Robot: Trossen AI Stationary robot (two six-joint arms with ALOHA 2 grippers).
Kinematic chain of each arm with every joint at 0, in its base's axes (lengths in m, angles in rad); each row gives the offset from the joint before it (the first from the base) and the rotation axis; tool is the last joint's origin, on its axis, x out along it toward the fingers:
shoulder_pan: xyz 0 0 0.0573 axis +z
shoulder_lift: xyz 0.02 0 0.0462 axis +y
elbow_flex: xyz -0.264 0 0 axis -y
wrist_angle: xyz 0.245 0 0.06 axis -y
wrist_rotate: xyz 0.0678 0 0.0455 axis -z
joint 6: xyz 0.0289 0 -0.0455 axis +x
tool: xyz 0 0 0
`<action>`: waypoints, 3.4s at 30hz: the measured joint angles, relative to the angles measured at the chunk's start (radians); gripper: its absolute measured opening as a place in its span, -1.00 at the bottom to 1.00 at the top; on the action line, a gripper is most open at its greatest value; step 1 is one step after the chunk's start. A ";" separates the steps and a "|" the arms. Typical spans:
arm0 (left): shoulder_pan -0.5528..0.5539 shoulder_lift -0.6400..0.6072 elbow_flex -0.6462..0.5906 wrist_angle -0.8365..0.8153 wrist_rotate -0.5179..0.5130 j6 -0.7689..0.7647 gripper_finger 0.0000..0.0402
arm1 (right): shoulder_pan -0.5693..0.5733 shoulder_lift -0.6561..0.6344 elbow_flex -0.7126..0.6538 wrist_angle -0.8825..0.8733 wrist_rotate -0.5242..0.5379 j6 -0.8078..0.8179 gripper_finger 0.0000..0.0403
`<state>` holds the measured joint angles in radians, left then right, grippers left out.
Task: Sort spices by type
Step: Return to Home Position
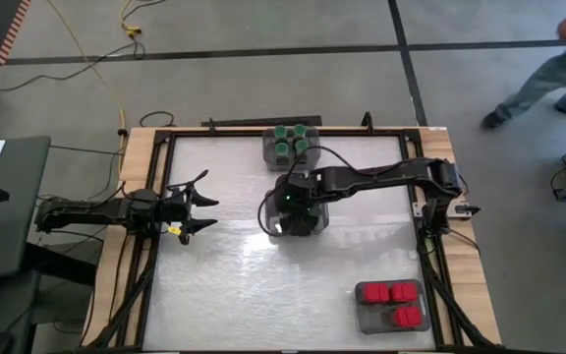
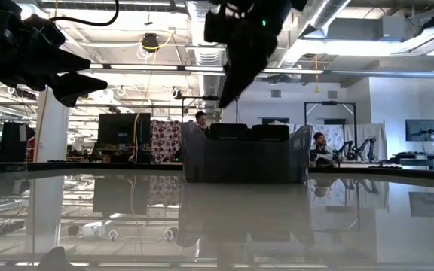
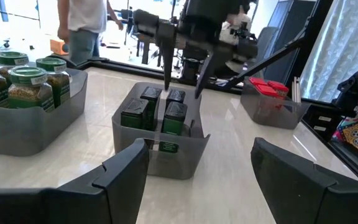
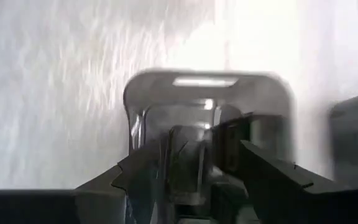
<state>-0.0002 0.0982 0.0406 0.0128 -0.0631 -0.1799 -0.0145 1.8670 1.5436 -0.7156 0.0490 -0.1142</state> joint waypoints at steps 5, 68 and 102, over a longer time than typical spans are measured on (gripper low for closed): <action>0.000 0.000 0.000 0.000 0.000 0.000 0.35 | -0.029 -0.074 0.033 -0.048 0.000 0.048 0.20; 0.000 0.000 0.000 0.000 0.000 0.000 0.35 | 0.045 -1.444 -1.331 0.587 0.196 0.431 0.20; 0.000 0.000 0.000 0.000 0.000 0.000 0.35 | 0.045 -1.599 -1.517 0.706 0.181 0.397 0.20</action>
<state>-0.0003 0.0981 0.0406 0.0128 -0.0631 -0.1800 0.0303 0.2680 0.0265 -0.0093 0.2302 0.2829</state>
